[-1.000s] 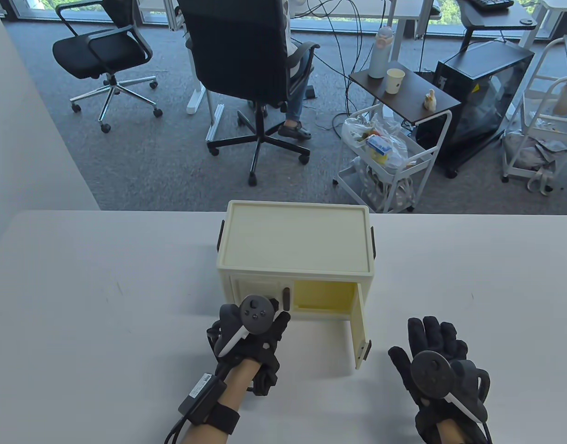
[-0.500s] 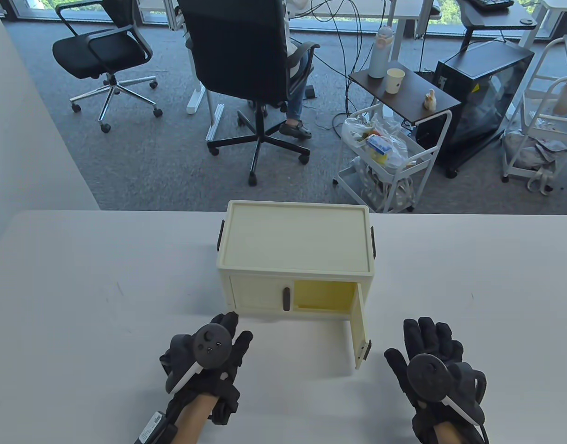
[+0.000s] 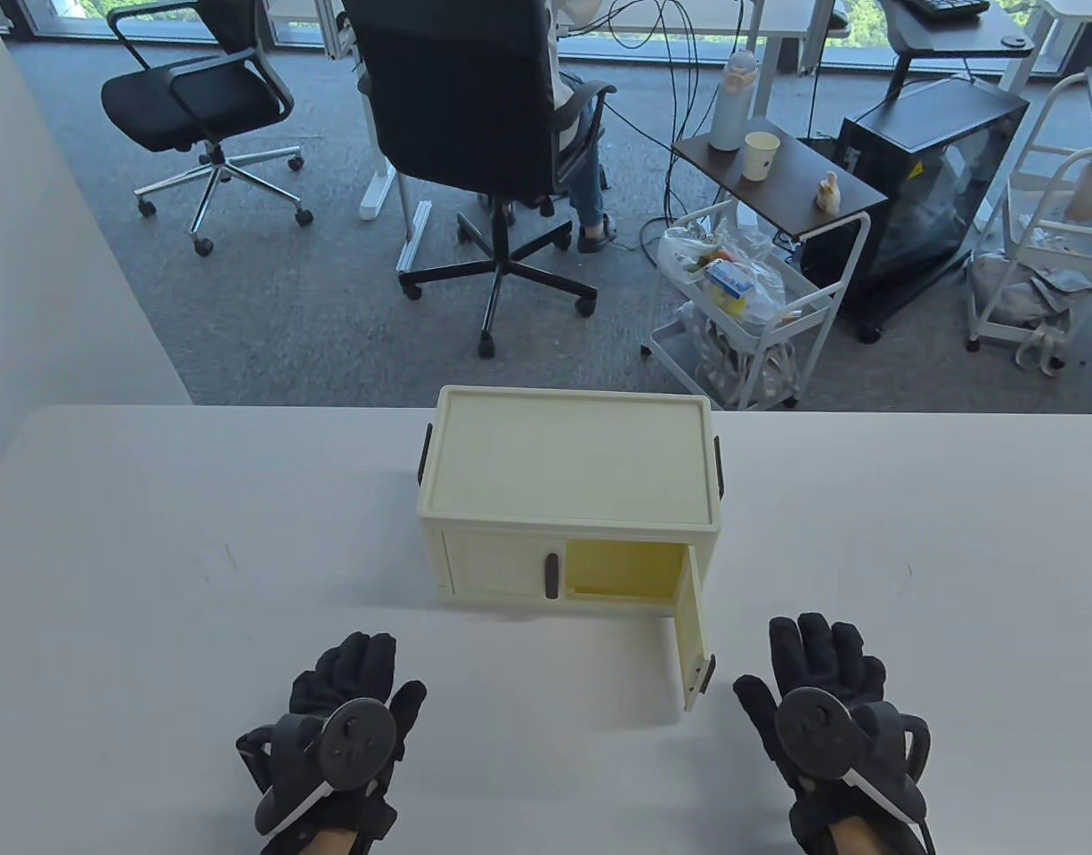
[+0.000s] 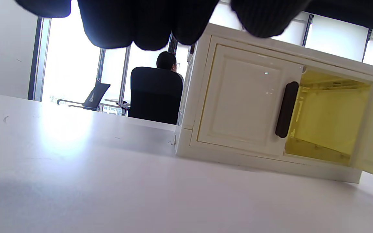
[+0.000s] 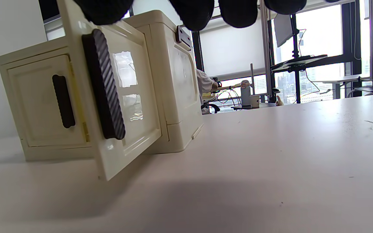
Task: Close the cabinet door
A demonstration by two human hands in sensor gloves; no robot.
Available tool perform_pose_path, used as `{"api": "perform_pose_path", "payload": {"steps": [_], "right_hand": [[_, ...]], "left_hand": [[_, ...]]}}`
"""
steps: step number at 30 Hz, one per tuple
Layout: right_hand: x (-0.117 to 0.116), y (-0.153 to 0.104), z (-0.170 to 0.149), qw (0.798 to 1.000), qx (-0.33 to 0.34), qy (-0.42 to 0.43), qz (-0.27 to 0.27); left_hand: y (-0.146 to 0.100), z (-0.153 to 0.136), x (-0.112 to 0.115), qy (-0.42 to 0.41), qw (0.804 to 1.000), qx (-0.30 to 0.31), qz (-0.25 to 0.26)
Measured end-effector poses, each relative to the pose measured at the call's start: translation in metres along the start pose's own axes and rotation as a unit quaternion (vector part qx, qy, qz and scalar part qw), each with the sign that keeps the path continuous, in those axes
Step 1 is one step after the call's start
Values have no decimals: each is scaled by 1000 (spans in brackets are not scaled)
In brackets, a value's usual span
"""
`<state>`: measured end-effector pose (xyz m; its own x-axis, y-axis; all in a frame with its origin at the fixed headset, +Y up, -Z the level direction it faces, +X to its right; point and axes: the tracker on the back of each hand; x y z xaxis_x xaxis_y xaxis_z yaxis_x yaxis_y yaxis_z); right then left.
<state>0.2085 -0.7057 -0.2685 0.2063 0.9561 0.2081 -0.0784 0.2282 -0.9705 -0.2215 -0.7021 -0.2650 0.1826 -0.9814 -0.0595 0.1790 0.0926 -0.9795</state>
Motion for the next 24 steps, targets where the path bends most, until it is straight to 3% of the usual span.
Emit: {"api": "perform_pose_path", "payload": {"steps": [10,20,24], "right_hand": [[-2,-2,3,1000,4,1,2],[-7,-4,10,1000,10,-2,9],[-6,-4,9,1000,8,-1,12]], "left_hand": [[1,-5,6,29,1000,10,-4],[3,-3,10,124,991,13,-36],[2,-3,10,111,993,9,-36]]}}
Point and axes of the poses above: the tracker on the back of each hand, its own z axis roughly to the thumb side, its own y axis roughly from the wrist to the fingertips, x = y × z, and after that the axes turned 4 degrees about -z, right-handed
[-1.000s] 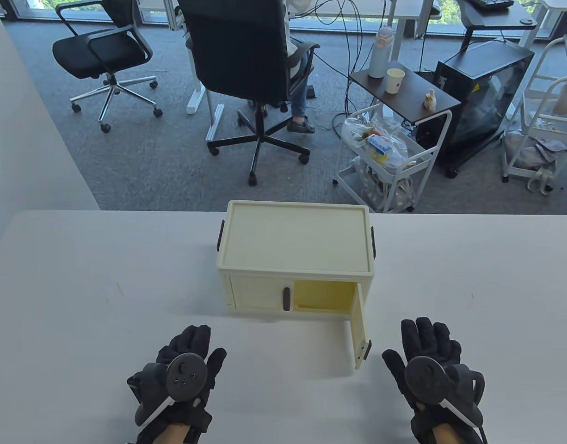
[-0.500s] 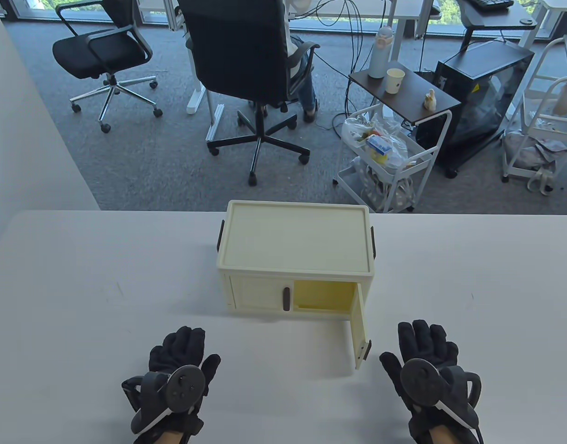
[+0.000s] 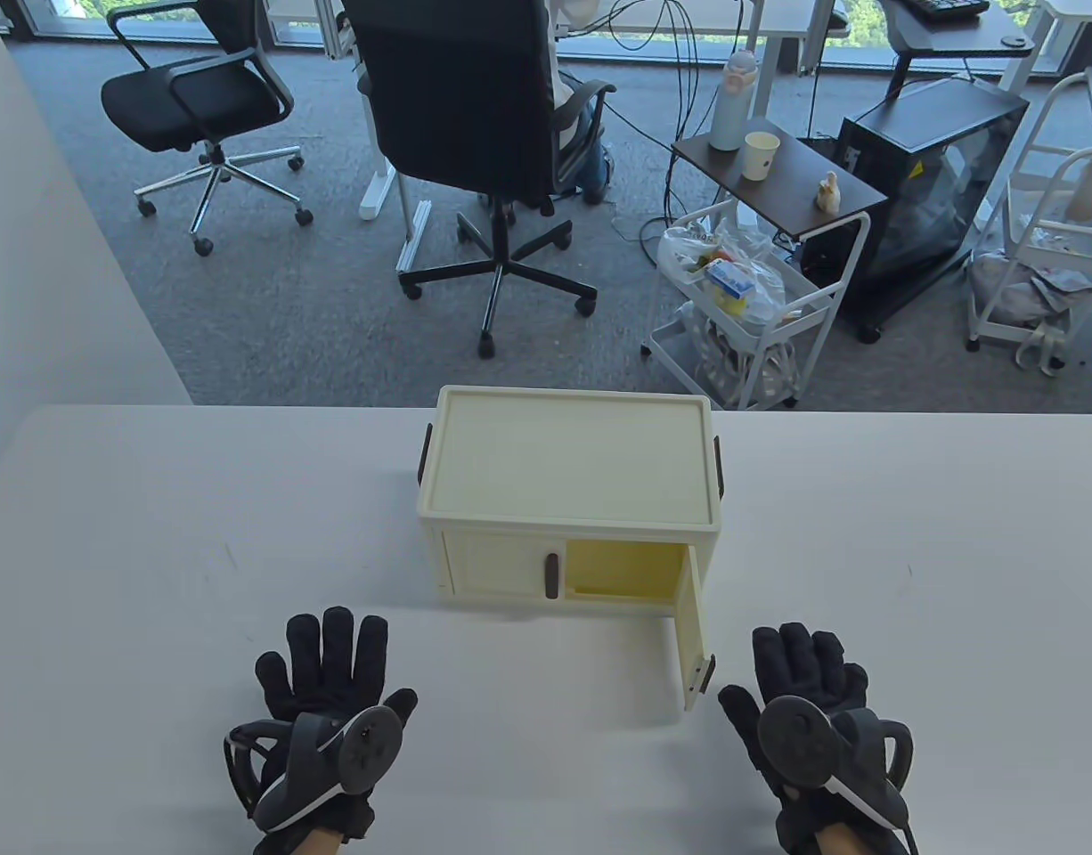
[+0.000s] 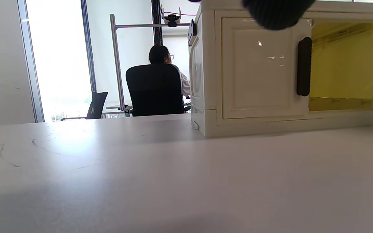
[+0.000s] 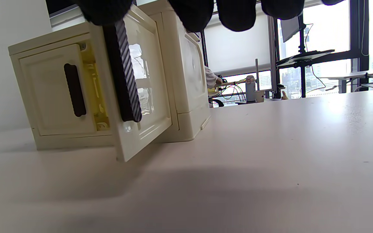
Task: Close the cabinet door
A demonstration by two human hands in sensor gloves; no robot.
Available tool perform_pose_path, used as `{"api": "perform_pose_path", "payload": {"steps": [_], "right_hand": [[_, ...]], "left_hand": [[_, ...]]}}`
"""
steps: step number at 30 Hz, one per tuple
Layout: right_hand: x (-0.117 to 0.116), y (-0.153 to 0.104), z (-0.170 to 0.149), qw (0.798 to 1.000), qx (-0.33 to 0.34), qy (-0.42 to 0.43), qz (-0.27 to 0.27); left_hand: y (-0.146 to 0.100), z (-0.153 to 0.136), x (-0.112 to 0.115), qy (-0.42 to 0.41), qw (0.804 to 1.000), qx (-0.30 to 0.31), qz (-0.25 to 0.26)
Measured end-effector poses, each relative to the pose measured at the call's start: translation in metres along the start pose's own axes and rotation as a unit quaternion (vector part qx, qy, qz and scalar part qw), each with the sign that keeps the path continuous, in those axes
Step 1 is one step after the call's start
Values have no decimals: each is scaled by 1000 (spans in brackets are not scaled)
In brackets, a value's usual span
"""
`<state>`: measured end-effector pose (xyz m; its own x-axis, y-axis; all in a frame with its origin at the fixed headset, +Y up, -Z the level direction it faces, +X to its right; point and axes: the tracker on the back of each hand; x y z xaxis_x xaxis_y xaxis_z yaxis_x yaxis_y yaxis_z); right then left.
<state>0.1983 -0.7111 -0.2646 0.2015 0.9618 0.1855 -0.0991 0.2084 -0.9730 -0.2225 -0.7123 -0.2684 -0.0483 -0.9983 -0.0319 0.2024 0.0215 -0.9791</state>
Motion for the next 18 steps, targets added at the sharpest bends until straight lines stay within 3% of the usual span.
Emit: {"api": "perform_pose_path", "payload": {"steps": [9,18], "right_hand": [[-1,0,0,1000,-2,20,6],[-5,-1,7,999,11,46,-25]], "left_hand": [[1,2,0,-5,1000,3,-2],[0,-1,-1,-29,1000,0,4]]}}
Point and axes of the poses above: the tracker on the back of each hand, its own z axis roughly to the thumb side, its own y axis roughly from the wrist to the fingertips, x = y × z, and after that the axes turned 4 degrees about -z, right-handed
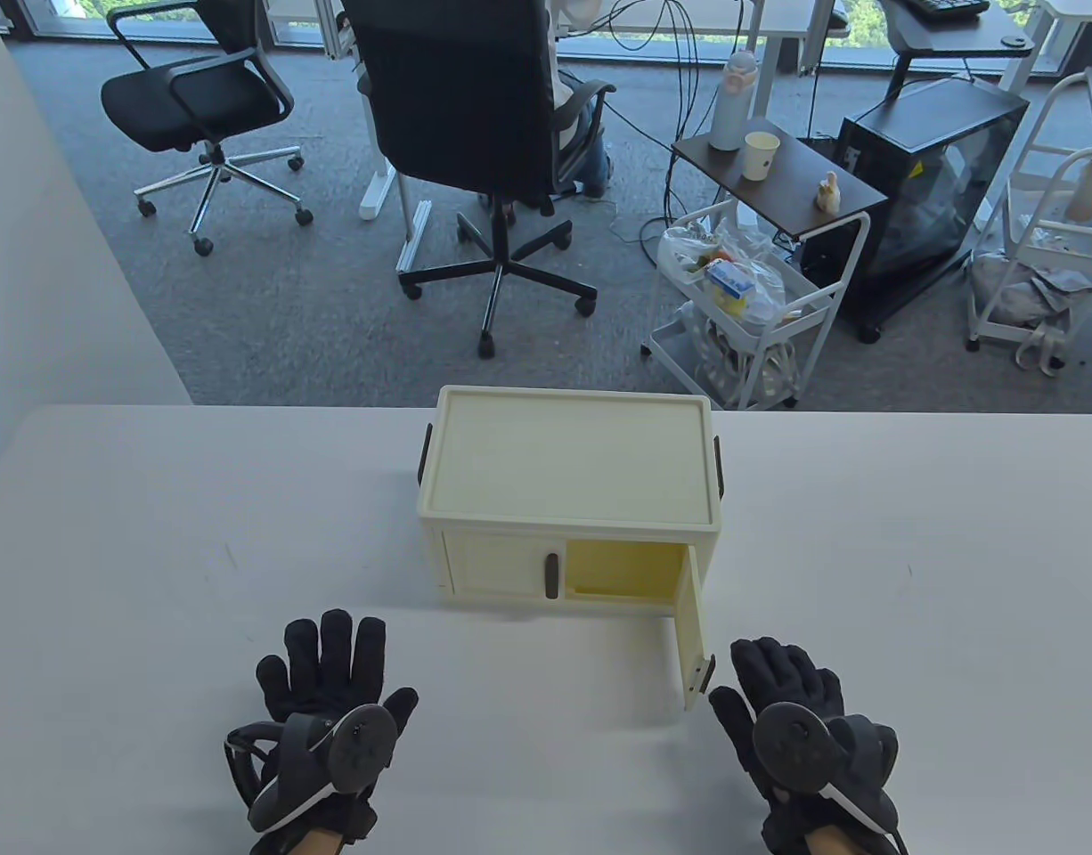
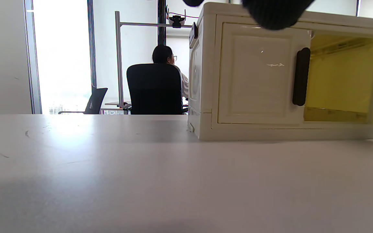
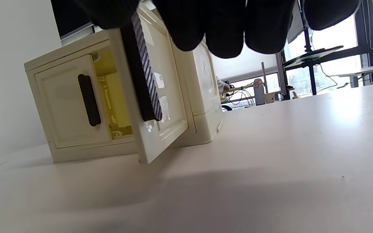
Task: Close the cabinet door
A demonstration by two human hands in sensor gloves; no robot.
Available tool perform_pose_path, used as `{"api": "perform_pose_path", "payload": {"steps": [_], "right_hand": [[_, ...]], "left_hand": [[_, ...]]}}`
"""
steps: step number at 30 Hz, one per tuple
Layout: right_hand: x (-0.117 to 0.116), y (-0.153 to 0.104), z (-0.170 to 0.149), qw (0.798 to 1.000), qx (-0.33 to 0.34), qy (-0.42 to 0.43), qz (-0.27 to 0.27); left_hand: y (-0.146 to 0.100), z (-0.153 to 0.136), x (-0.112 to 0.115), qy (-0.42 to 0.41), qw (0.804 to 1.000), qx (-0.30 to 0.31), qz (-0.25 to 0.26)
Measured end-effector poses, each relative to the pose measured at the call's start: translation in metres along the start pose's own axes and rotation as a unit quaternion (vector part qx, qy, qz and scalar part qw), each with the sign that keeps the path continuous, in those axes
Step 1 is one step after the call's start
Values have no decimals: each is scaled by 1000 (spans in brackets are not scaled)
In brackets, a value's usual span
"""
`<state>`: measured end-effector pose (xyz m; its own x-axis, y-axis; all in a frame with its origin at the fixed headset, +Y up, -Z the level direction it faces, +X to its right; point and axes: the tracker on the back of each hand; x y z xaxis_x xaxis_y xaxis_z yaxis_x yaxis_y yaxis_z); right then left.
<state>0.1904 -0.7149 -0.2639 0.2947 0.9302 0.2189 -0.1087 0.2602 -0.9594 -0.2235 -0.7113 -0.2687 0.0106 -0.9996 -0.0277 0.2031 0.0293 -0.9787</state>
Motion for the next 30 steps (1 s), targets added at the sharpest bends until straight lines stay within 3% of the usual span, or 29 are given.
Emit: {"api": "perform_pose_path", "payload": {"steps": [10,30], "right_hand": [[-14,6,11,1000,-2,3,28],[-29,29,54,999,13,-49,17]], "left_hand": [[-1,-5,-3,-33,999,0,5],[0,-17,-5,-81,997,-12,13]]}}
Point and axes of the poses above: the tracker on the back of each hand, its own z axis roughly to the thumb side, its own y axis roughly from the wrist to the fingertips, x = y × z, and after that the axes turned 4 degrees about -z, right-handed
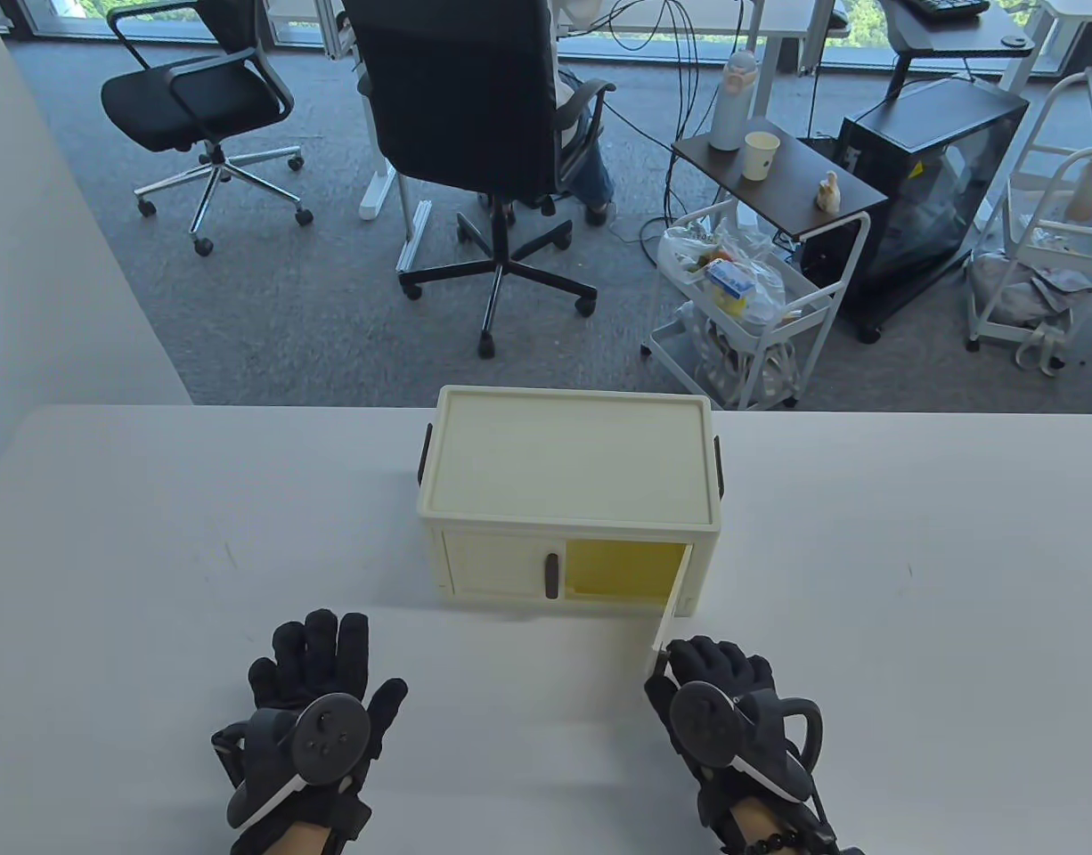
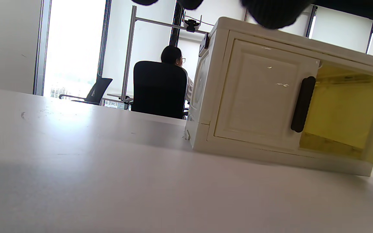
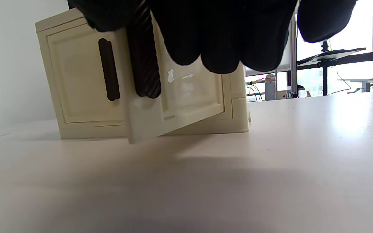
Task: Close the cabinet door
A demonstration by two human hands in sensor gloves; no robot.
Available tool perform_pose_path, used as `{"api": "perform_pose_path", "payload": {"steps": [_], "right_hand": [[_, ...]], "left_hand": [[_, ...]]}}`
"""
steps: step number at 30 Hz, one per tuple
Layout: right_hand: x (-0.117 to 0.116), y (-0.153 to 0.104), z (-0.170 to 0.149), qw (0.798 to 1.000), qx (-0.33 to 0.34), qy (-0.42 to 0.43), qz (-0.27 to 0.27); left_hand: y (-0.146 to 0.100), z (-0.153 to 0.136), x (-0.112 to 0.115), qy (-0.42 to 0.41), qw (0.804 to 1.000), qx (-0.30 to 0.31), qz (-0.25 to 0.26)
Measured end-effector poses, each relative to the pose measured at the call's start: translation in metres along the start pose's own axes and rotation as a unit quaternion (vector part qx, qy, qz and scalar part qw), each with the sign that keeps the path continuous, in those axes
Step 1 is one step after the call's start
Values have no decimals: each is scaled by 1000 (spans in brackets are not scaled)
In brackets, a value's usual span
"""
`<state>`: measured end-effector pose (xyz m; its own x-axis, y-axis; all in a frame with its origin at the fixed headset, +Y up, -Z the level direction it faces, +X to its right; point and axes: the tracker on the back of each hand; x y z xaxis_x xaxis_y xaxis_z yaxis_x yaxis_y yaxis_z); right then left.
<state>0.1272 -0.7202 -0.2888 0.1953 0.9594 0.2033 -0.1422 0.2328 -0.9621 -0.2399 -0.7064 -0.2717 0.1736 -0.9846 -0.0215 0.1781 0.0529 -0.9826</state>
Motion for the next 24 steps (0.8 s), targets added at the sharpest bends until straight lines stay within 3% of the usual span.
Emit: {"api": "perform_pose_path", "payload": {"steps": [8,14,24], "right_hand": [[-11,21,32,1000,-18,-4,-18],[-23,41,54,998,-57,5,-29],[-35,72,71,995,-91,35,-33]], "left_hand": [[-3,-8,-3,-29,1000,-10,8],[-2,-12,-1,-39,999,-19,-13],[-2,-13,-1,-45,999,-23,-15]]}}
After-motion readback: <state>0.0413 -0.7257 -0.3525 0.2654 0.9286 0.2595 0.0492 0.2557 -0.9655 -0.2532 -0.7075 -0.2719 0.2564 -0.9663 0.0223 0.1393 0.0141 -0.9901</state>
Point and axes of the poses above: the tracker on the back of each hand, its own z axis roughly to the thumb side, its own y axis roughly from the wrist to the fingertips, x = y × z, and after that the axes turned 4 degrees about -z, right-handed
